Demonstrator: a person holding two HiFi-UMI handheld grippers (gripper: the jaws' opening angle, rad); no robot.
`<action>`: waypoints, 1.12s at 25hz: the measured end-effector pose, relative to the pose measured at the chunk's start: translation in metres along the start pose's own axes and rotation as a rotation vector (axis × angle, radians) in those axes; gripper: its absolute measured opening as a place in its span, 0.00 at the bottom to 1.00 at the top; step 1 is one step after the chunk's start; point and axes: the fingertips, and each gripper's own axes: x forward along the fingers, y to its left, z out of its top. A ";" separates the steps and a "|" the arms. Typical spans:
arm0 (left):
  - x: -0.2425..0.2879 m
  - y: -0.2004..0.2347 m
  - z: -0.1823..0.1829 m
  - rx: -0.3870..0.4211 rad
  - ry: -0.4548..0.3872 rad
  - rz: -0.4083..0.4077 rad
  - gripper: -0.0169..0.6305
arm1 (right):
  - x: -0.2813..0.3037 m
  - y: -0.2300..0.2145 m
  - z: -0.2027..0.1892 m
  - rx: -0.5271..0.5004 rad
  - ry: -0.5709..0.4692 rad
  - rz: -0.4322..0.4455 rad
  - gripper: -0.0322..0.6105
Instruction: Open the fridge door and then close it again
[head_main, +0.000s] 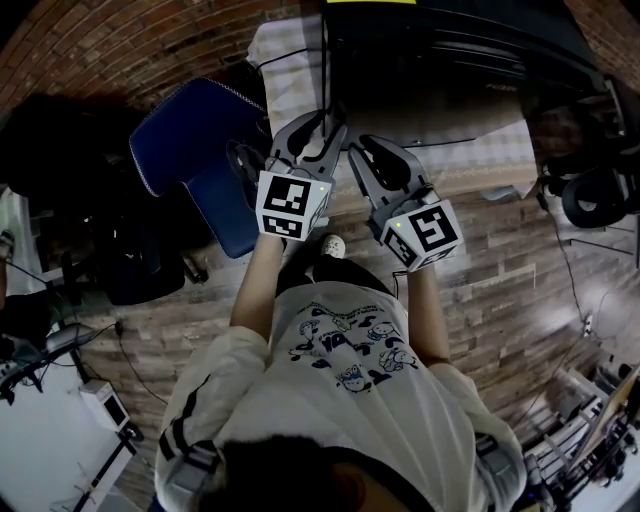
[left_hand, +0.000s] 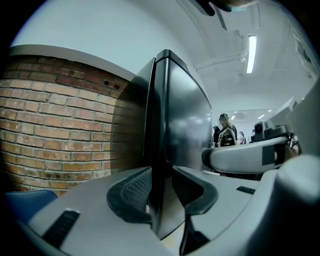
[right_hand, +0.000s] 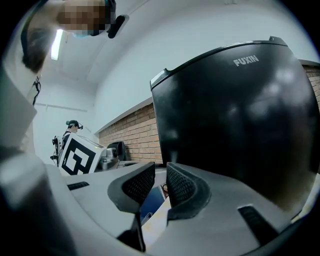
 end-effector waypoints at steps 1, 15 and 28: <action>0.000 0.000 0.000 -0.002 -0.001 0.003 0.24 | 0.001 -0.002 0.000 0.003 -0.001 -0.004 0.19; -0.010 -0.003 -0.005 -0.014 0.005 0.048 0.20 | -0.004 -0.019 0.005 0.010 -0.053 -0.137 0.18; -0.038 -0.005 -0.002 -0.024 -0.020 0.033 0.20 | -0.009 -0.003 0.004 0.010 -0.076 -0.219 0.16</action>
